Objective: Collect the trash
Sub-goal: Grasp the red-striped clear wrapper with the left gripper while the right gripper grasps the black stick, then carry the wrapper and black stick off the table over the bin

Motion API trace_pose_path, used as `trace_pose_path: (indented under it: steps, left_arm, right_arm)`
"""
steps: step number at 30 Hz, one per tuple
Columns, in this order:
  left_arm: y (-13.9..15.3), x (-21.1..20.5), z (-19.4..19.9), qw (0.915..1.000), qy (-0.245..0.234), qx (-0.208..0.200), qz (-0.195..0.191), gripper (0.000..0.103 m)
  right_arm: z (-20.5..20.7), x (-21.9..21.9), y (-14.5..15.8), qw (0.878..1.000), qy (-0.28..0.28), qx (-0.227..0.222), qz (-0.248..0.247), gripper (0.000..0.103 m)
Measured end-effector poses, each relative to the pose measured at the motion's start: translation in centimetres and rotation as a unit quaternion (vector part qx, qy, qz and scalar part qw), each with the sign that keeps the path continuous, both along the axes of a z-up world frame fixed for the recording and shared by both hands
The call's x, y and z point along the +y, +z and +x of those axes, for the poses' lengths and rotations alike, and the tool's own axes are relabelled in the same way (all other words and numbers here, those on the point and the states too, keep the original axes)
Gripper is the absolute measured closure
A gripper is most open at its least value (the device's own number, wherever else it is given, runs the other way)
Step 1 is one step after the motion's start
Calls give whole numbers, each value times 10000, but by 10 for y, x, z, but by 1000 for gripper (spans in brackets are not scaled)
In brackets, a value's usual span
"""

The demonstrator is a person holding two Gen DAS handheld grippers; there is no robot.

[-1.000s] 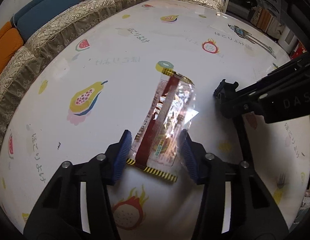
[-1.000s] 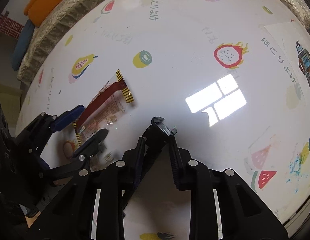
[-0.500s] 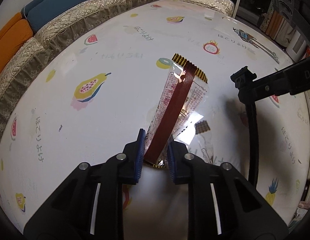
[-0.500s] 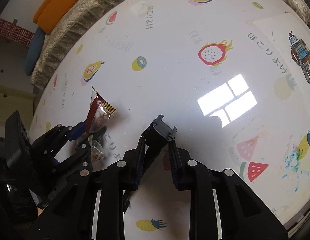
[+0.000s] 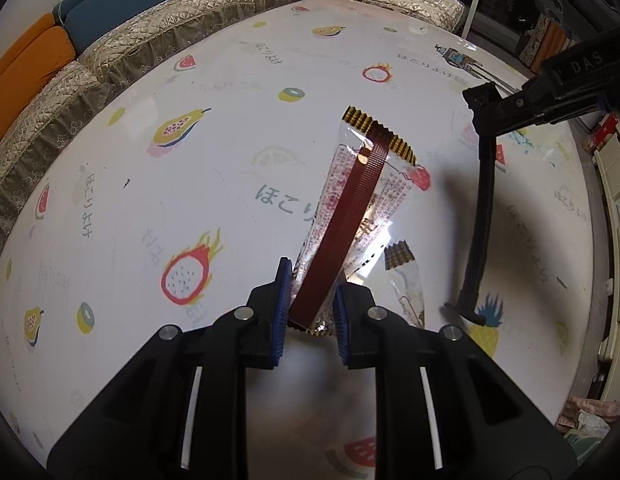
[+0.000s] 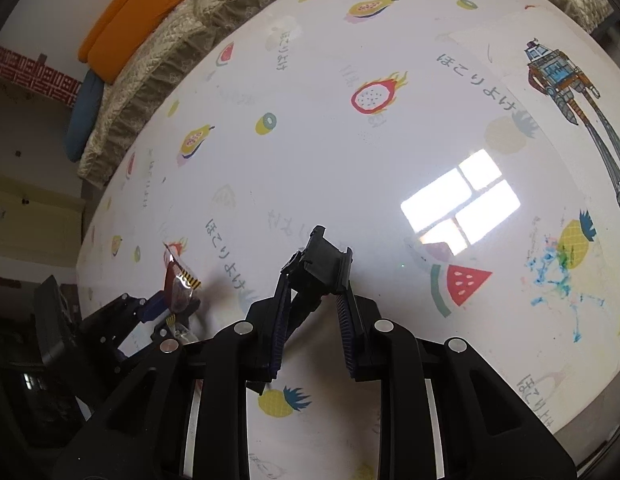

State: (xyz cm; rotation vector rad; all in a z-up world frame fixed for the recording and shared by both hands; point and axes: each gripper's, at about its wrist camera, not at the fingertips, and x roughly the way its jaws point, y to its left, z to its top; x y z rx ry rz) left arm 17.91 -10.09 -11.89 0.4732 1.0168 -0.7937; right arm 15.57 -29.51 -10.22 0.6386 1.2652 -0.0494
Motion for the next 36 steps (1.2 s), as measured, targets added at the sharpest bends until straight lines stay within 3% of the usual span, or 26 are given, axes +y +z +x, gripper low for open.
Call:
trace_pose_path:
  steps: [12, 27, 36]
  left_arm:
    - [28, -2, -65, 9999, -7, 39, -150, 85]
    - [53, -19, -135, 9993, -128, -75, -349, 85]
    - [75, -56, -203, 9966, -639, -474, -204, 85]
  right_arm:
    - [-69, -27, 46, 9991, -170, -373, -104, 84]
    - [-152, -65, 77, 9967, -368, -713, -113, 84]
    - [-235, -90, 93, 9948, -396, -933, -90, 84]
